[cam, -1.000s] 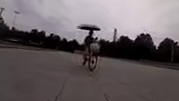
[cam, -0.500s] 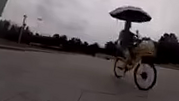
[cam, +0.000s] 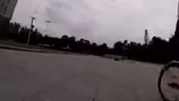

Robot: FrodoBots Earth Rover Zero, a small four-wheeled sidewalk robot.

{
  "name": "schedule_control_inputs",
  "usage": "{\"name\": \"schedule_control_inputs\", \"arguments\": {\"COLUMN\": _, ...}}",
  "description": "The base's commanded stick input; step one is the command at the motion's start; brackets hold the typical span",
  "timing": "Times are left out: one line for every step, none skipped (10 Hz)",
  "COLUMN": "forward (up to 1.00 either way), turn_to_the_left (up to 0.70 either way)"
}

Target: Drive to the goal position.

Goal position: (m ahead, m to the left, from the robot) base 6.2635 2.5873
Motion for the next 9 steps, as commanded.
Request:
{"name": "schedule_control_inputs", "arguments": {"forward": 0.7, "turn_to_the_left": -0.34}}
{"name": "schedule_control_inputs", "arguments": {"forward": 0.7, "turn_to_the_left": -0.34}}
{"name": "schedule_control_inputs", "arguments": {"forward": 0.7, "turn_to_the_left": -0.34}}
{"name": "schedule_control_inputs", "arguments": {"forward": 0.7, "turn_to_the_left": -0.32}}
{"name": "schedule_control_inputs", "arguments": {"forward": 0.7, "turn_to_the_left": -0.23}}
{"name": "schedule_control_inputs", "arguments": {"forward": 0.7, "turn_to_the_left": -0.06}}
{"name": "schedule_control_inputs", "arguments": {"forward": 0.7, "turn_to_the_left": -0.01}}
{"name": "schedule_control_inputs", "arguments": {"forward": 0.7, "turn_to_the_left": 0.0}}
{"name": "schedule_control_inputs", "arguments": {"forward": 0.7, "turn_to_the_left": 0.0}}
